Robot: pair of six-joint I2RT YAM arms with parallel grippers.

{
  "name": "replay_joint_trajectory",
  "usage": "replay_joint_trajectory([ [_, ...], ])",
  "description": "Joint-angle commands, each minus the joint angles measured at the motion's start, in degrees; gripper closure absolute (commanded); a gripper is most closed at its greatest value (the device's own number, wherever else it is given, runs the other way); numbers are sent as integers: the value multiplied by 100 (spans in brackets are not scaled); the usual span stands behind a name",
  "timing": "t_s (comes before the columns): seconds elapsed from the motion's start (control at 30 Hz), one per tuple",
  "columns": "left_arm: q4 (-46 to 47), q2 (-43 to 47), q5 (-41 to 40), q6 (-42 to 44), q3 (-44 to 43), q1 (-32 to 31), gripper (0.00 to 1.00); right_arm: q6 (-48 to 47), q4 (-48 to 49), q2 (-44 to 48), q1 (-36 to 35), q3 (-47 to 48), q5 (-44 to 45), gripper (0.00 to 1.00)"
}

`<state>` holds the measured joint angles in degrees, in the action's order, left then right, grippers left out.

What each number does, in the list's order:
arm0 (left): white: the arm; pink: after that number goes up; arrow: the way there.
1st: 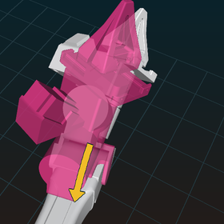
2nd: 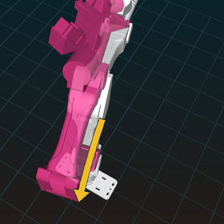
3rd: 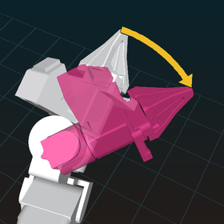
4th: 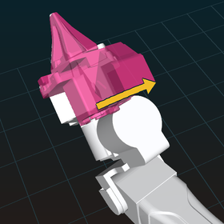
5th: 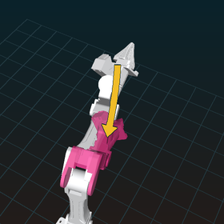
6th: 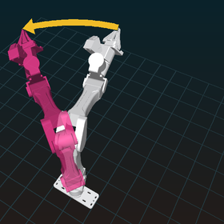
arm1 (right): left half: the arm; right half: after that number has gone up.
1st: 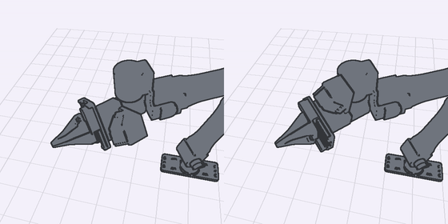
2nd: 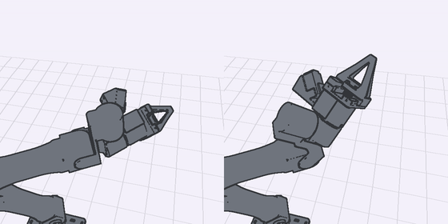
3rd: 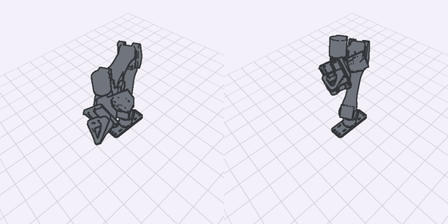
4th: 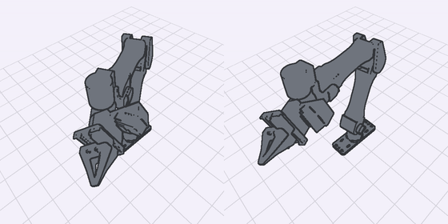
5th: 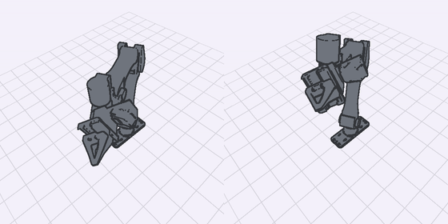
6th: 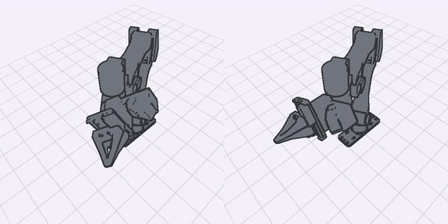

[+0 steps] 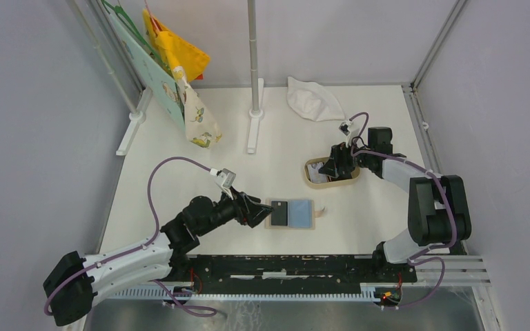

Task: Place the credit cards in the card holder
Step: Pick up the credit card from the storage box.

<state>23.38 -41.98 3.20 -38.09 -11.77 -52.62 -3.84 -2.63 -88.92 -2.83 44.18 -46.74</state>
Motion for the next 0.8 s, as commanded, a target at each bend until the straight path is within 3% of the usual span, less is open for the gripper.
replay_joint_trajectory([
  [0.0,382,-4,66,-173,41,-20,14,-20,167,-47,31,11,-195,17],
  [0.4,472,-154,86,-173,53,-22,15,6,51,-265,27,29,87,23],
  [0.77,669,-414,138,-190,70,-20,16,576,437,-646,-7,-55,-415,31],
])
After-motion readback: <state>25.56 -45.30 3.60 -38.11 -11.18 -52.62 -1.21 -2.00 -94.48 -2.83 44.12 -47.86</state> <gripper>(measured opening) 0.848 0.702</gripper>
